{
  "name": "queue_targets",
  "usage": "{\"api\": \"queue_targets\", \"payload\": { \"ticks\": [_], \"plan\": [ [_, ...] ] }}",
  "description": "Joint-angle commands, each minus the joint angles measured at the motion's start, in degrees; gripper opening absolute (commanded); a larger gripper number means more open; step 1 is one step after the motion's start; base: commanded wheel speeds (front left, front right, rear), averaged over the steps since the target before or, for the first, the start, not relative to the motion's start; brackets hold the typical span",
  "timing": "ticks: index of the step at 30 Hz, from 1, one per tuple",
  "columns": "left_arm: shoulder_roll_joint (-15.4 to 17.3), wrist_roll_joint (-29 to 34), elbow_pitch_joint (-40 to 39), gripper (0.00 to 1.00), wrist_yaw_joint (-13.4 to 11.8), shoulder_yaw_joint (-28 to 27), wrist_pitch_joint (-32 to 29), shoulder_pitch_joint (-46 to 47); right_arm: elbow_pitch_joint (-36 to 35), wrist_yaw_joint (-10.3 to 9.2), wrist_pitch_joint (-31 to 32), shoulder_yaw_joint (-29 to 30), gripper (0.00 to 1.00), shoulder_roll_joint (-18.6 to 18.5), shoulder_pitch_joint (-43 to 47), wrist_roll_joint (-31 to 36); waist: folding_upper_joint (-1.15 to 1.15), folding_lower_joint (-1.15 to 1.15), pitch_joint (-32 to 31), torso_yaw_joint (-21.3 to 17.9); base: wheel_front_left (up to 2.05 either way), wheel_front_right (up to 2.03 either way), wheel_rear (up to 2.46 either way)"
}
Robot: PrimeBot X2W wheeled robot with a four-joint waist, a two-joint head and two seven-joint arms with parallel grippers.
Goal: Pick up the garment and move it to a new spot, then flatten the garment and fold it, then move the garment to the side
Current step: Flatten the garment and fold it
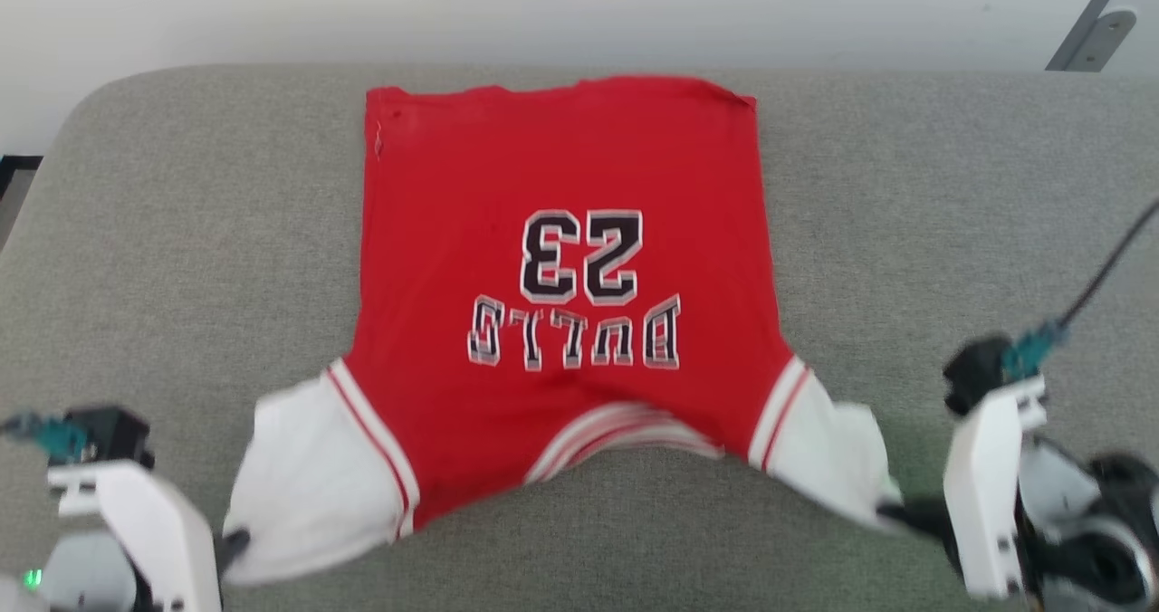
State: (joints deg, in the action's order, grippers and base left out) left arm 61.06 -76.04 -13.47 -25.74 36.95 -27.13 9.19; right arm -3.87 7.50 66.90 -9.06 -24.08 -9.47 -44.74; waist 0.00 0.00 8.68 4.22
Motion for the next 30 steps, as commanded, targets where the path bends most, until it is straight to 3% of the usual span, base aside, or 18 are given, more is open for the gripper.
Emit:
{"api": "queue_targets", "payload": {
  "ticks": [1,6,11,12,14,15,16,25,30],
  "plan": [
    [0.4,-1.0,-0.6,0.0,-0.8,-0.4,0.6,-1.3,-1.3,-0.02,1.2,0.6,0.0,0.6,1.7,0.1,0.0,0.0,0.1,0.1,0.0,0.0,0.0],
    [2.6,-2.8,-4.1,0.0,-3.5,-0.7,2.8,-7.7,-10.3,-0.02,7.7,5.9,0.0,3.7,10.6,2.4,0.0,0.0,0.9,0.4,0.0,0.0,0.0],
    [1.3,-3.4,-4.4,0.0,-2.4,-1.3,5.4,-9.4,-13.8,-0.02,8.1,7.7,0.0,7.6,14.7,6.0,0.0,0.0,2.2,0.7,0.0,0.0,0.0],
    [0.9,-3.2,-4.3,0.0,-2.0,-1.3,5.7,-9.1,-14.0,-0.02,7.3,7.4,0.29,7.9,14.5,6.8,0.0,0.0,2.5,0.7,0.0,0.0,0.0],
    [-0.1,-2.4,-3.8,0.0,-1.0,-1.1,6.4,-8.1,-13.6,-0.02,6.0,6.9,0.45,8.4,14.3,8.1,0.0,0.0,3.0,0.7,0.0,0.0,0.0],
    [-0.5,-2.1,-3.6,0.0,-0.5,-1.1,6.8,-7.7,-13.9,-0.02,5.2,6.8,0.95,8.4,13.6,8.9,0.0,0.0,3.3,0.7,0.0,0.0,0.0],
    [-1.1,-1.9,-3.4,0.0,0.0,-1.0,7.0,-7.2,-14.2,-0.02,4.3,6.8,1.0,8.6,13.0,9.6,0.0,0.0,3.6,0.8,0.0,0.0,0.0],
    [-4.0,0.4,-2.2,0.0,2.3,-1.0,8.6,-3.9,-19.5,-0.01,-2.9,8.8,1.0,10.1,4.2,14.1,0.0,0.0,6.8,1.6,0.0,0.0,0.0],
    [-5.2,1.3,-2.3,0.0,3.2,-0.8,8.8,-1.6,-15.3,-0.01,-11.7,9.7,1.0,12.3,-6.1,19.2,0.0,0.0,9.0,2.7,0.0,0.0,0.0]
  ]
}}
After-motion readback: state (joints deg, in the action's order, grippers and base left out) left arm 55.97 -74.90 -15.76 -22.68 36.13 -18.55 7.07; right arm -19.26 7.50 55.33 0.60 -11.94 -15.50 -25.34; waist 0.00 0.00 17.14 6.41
